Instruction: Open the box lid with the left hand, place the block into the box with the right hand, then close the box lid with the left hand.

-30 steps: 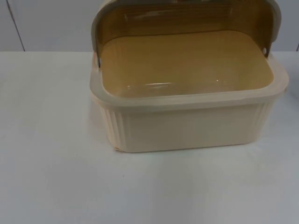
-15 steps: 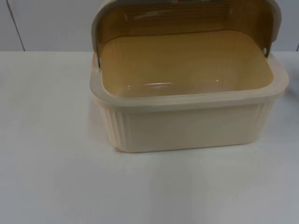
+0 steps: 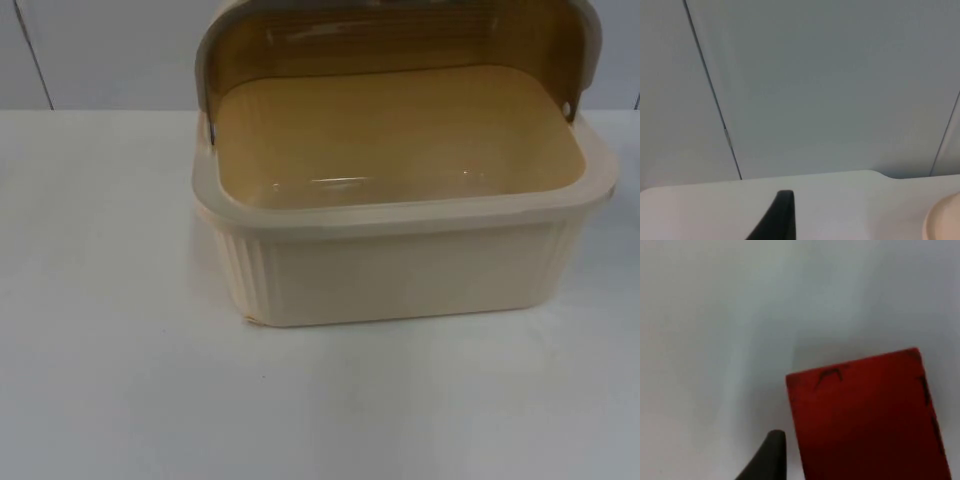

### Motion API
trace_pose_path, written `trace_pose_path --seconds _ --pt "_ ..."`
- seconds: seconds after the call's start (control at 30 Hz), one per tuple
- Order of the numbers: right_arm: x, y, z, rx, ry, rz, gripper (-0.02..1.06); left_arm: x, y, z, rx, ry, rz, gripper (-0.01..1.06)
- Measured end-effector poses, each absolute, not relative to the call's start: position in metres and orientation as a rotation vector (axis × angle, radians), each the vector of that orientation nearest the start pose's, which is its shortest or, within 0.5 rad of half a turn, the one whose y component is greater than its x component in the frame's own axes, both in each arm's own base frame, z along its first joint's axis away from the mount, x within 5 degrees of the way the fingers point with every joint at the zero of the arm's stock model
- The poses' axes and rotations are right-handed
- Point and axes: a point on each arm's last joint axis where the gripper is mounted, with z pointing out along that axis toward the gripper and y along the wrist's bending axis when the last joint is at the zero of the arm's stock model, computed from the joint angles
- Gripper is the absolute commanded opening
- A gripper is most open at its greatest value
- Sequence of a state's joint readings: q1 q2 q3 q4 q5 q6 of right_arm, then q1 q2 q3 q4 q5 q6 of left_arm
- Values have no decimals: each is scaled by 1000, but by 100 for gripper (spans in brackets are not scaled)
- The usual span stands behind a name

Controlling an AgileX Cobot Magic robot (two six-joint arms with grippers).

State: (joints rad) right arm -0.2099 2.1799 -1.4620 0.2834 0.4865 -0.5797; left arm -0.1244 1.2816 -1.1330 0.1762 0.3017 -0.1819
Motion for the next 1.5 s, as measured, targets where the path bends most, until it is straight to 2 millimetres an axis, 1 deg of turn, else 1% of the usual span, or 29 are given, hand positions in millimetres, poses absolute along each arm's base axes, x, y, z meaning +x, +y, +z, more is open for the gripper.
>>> trace_pose_path --seconds 0.13,0.23,0.3,0.33,0.37,0.4,0.47,0.53,0.57,0.6,0.63,0.77,0.8,0.9,0.93,1.03,1.1,1.13,1.23,1.3,1.33,1.4,1.43,1.47,1.5 --pt "445 -78 120 -220 2619 64 101 292 -32 379 72 1926 -42 104" --pt "446 -76 112 -237 2613 100 101 292 -32 379 72 1926 -42 104" --pt "446 -76 106 -246 2621 103 95 292 -32 379 72 1926 -42 104" --pt "446 -76 106 -246 2621 103 87 292 -32 379 72 1926 -42 104" --pt "447 -75 103 -250 2625 106 87 292 -32 379 72 1926 -42 104" --pt "447 -75 101 -261 2625 103 75 292 -32 379 72 1926 -42 104" --pt "448 -76 101 -265 2614 88 47 292 -32 379 72 1926 -42 104" --pt "448 -76 101 -257 2610 88 14 292 -32 379 72 1926 -42 104" --pt "449 -76 102 -253 2604 84 14 292 -32 379 72 1926 -42 104" --pt "449 -76 102 -251 2605 85 2 292 -32 379 72 1926 -42 104" --pt "449 -76 102 -239 2608 90 0 292 -32 379 72 1926 -42 104" --pt "447 -74 106 -222 2624 122 2 292 -32 379 72 1926 -42 104" --pt "446 -73 111 -222 2623 131 2 292 -32 379 72 1926 -42 104" --pt "442 -70 136 -231 2604 158 2 292 -32 379 74 1926 -40 104" --pt "442 -70 136 -231 2604 158 2 292 -32 379 74 1926 -40 104" --pt "437 -66 178 -196 2535 188 2 292 -31 380 80 1923 -34 104" --pt "431 -63 214 -161 2468 212 2 292 -31 380 83 1922 -29 104" --pt "431 -63 214 -161 2468 212 2 292 -31 380 83 1922 -29 104" --pt "415 -54 269 -163 2354 212 2 292 -31 380 88 1920 -23 104" --pt "401 -43 306 -200 2268 193 2 292 -31 380 92 1920 -19 104" --pt "401 -43 306 -200 2268 193 2 292 -31 380 92 1920 -19 104" --pt "381 -27 347 -250 2167 177 2 292 -31 380 94 1917 -17 104" --pt "366 -12 372 -293 2098 175 2 292 -31 380 94 1916 -18 104" --pt "360 -6 381 -310 2072 176 2 292 -31 380 94 1914 -18 104" --pt "347 3 398 -338 2022 177 2 292 -31 380 94 1914 -18 104"
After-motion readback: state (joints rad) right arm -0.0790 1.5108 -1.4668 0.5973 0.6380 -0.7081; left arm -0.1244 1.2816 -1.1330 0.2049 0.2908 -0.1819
